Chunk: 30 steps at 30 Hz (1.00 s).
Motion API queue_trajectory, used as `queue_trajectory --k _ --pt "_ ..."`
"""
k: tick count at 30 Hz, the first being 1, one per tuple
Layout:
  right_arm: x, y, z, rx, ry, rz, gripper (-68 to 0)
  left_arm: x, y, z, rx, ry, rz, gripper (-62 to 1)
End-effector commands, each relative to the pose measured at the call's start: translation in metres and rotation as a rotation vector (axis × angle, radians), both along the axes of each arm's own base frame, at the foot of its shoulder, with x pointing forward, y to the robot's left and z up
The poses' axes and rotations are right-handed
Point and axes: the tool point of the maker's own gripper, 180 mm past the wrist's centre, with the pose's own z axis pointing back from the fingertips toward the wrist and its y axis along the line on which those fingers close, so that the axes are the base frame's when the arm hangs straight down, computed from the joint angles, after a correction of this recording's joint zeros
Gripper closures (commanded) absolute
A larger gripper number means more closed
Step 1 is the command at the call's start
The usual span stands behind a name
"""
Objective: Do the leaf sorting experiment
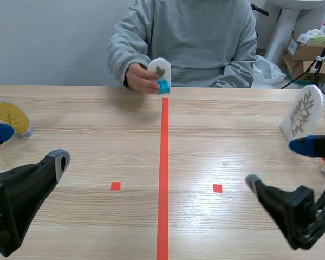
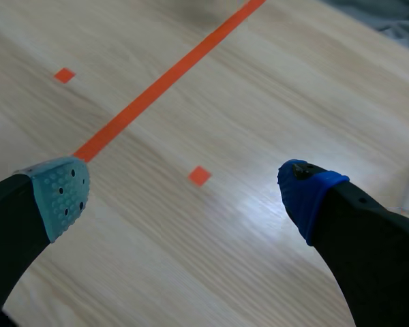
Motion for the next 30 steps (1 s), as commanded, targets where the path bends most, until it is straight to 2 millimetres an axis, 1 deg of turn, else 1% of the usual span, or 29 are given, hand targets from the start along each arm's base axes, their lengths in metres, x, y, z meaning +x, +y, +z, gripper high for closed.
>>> queue_trajectory --k 1,3,6,10,16,22,30 --pt "0.003 0.005 0.010 0.012 -0.027 0.019 -56.5 0.000 0.000 0.004 -0.011 -0.013 0.002 -57.2" --pt "0.001 0.016 0.012 0.023 -0.020 0.042 -56.5 0.000 0.000 0.002 0.010 -0.015 -0.002 -57.2" --pt "0.000 0.027 0.024 0.025 -0.037 0.071 -56.5 0.000 0.001 0.000 0.037 -0.017 -0.007 -57.2" --pt "0.004 0.030 0.038 0.026 -0.062 0.065 -56.5 0.000 0.000 0.001 0.036 -0.019 -0.008 -57.2" --pt "0.004 0.029 0.038 0.022 -0.060 0.068 -56.4 0.000 0.001 0.000 0.038 -0.016 -0.007 -57.2" --pt "0.005 0.030 0.039 0.027 -0.066 0.069 -56.4 -0.001 0.002 -0.007 0.056 0.020 -0.008 -57.2" --pt "0.005 0.030 0.040 0.031 -0.071 0.070 -56.4 -0.001 0.002 -0.007 0.056 0.020 -0.008 -57.2"
